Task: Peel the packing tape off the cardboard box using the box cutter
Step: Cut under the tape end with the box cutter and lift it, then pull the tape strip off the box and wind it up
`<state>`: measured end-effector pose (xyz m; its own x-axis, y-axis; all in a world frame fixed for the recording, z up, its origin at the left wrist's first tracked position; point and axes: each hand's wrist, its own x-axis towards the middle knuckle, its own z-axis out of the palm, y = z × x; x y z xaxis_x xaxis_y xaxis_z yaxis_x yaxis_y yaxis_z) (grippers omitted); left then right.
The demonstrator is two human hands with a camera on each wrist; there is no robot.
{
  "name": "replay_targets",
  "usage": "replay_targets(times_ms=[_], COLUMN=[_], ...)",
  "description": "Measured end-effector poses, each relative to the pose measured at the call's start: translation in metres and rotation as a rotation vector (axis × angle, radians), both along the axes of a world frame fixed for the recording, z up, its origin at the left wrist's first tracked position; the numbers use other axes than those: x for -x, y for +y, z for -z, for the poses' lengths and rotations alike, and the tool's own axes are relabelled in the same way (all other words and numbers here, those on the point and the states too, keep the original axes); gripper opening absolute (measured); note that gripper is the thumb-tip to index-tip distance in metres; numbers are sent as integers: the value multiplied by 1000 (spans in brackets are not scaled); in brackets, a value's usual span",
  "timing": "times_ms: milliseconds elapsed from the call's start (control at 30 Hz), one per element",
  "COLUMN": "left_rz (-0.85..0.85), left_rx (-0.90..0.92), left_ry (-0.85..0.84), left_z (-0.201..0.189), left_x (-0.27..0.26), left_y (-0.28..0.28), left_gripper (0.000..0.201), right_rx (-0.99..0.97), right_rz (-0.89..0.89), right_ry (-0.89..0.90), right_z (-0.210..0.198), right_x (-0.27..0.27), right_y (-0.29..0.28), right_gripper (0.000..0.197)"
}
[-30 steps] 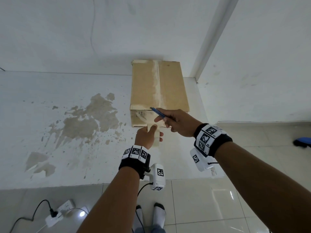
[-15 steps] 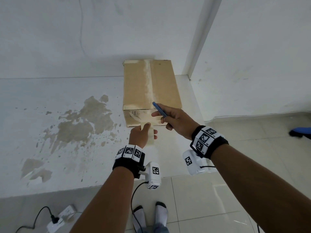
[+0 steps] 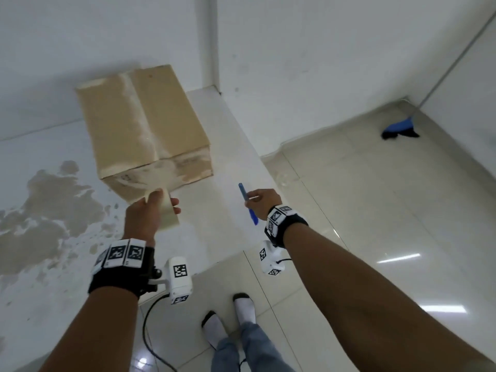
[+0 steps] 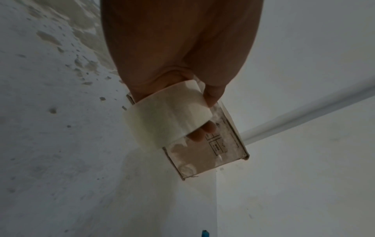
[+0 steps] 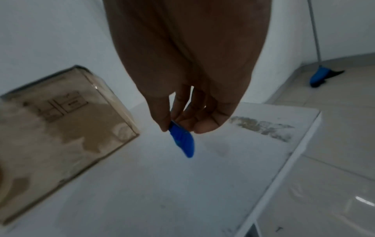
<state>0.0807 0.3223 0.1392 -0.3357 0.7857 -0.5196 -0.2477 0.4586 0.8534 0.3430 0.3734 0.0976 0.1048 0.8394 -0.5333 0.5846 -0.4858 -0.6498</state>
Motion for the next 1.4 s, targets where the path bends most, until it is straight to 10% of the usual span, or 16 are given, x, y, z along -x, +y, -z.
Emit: replay_targets(times_ms=[700, 900, 1400], left_rz=[12, -27, 37], left_rx=[69, 50, 64], left_ry=[32, 13, 94], left_z=[10, -6, -19], left_x=[-9, -11, 6], left_y=[-7, -6, -13], left_gripper=[34, 23, 25], right_rx=[-151, -638, -765], right_rz=[-155, -546, -1074], right_ry=[-265, 0, -394], right_z=[-12, -76, -100], right_x=[31, 95, 153], right_y=[9, 36, 82], right_gripper=[23, 14, 22])
